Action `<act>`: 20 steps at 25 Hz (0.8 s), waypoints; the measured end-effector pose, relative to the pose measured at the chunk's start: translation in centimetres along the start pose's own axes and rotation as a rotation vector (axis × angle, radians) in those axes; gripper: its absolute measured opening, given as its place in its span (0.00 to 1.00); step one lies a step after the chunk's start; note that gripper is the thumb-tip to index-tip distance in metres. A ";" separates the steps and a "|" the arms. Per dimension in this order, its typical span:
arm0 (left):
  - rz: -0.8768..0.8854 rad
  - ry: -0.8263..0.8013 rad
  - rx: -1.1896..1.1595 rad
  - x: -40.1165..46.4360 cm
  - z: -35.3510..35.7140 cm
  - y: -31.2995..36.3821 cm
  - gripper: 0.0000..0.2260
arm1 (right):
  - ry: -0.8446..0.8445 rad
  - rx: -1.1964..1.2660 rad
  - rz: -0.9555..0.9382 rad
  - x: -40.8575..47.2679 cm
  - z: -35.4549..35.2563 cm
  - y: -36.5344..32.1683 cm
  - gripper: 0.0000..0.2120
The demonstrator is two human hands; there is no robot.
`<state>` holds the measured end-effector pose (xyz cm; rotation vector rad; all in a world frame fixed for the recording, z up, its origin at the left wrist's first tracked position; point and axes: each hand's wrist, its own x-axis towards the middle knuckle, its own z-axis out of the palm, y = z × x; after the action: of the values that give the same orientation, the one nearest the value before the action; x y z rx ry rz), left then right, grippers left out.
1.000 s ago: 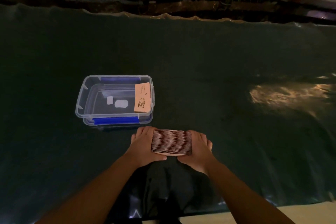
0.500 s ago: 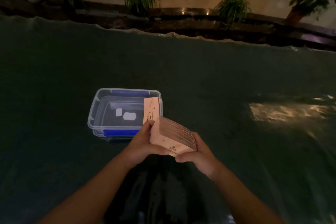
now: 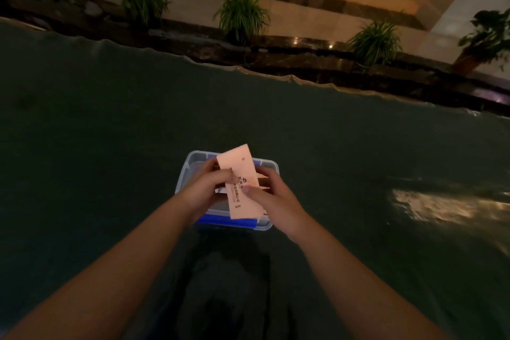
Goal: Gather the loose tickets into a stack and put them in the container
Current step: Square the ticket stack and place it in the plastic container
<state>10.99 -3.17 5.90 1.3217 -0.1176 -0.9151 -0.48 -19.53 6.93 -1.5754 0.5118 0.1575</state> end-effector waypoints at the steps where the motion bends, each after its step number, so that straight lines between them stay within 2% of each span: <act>1: -0.011 0.038 0.001 0.4 -0.5 0.3 0.20 | 0.021 0.016 0.022 0.9 0.8 -0.4 0.25; 5: -0.073 0.103 0.013 2.2 -2.4 0.6 0.22 | 0.099 0.124 0.153 4.2 3.4 -0.7 0.23; 12: -0.286 0.150 0.217 5.2 -3.6 -1.6 0.15 | 0.100 -0.014 0.363 8.2 6.0 1.0 0.22; 17: -0.390 0.192 0.203 6.8 -3.9 -2.8 0.10 | 0.097 -0.111 0.469 10.8 6.1 2.6 0.26; 20: -0.438 0.191 0.226 7.5 -4.0 -3.2 0.09 | 0.096 -0.190 0.521 12.0 6.1 3.5 0.23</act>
<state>16.55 -4.69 -1.16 1.6753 0.2320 -1.1603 9.99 -16.25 -1.56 -1.6090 1.0019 0.5407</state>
